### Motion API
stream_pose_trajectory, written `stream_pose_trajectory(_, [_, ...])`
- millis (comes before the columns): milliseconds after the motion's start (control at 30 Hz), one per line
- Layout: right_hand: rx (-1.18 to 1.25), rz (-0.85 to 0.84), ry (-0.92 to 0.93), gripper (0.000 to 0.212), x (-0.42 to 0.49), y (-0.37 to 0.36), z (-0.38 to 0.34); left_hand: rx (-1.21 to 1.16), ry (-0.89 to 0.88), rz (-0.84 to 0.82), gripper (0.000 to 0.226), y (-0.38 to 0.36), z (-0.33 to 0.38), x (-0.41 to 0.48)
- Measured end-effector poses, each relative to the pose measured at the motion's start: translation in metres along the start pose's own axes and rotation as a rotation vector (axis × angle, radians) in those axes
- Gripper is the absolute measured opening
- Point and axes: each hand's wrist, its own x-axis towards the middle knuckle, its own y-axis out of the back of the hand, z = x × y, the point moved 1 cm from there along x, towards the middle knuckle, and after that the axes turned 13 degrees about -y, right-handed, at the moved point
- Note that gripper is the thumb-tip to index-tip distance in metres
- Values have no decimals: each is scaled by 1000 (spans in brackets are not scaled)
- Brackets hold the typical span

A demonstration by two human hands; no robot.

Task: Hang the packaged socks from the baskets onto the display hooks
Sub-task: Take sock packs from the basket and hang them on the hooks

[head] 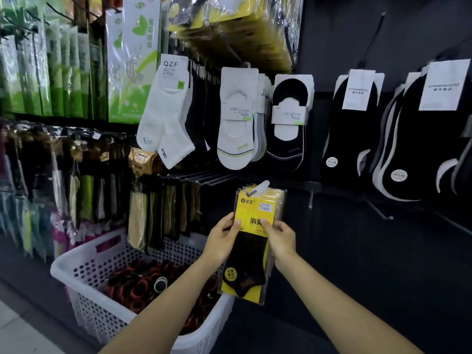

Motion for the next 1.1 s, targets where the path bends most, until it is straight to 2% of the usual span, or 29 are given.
stream_pose_trajectory(233, [-46, -25, -11, 21, 3, 12, 16, 48, -4, -24, 59, -4, -14, 0])
stream_pose_trajectory(333, [-134, -28, -29, 32, -3, 34, 34, 79, 31, -62, 58, 5, -22, -13])
stream_pose_trajectory(467, [-232, -47, -85, 35, -26, 72, 69, 200, 63, -138, 56, 25, -41, -55])
stream_pose_trajectory(667, [-419, -173, -245, 26, -85, 115, 160, 249, 308, -270, 52, 41, -87, -169])
stream_pose_trajectory(800, [-572, -265, -444, 28, -124, 133, 235, 170, 457, -316, 18, 27, -113, -252])
stream_pose_trajectory(833, [-608, -272, -468, 31, -132, 138, 252, 172, 486, -331, 15, 22, -118, -268])
stream_pose_trajectory(933, [-679, -274, -530, 37, -150, 151, 293, 224, 579, -350, 18, 8, -134, -312])
stream_pose_trajectory(1100, [-749, -295, -648, 40, -161, 171, 340, 123, 790, -317, 20, -1, -147, -367])
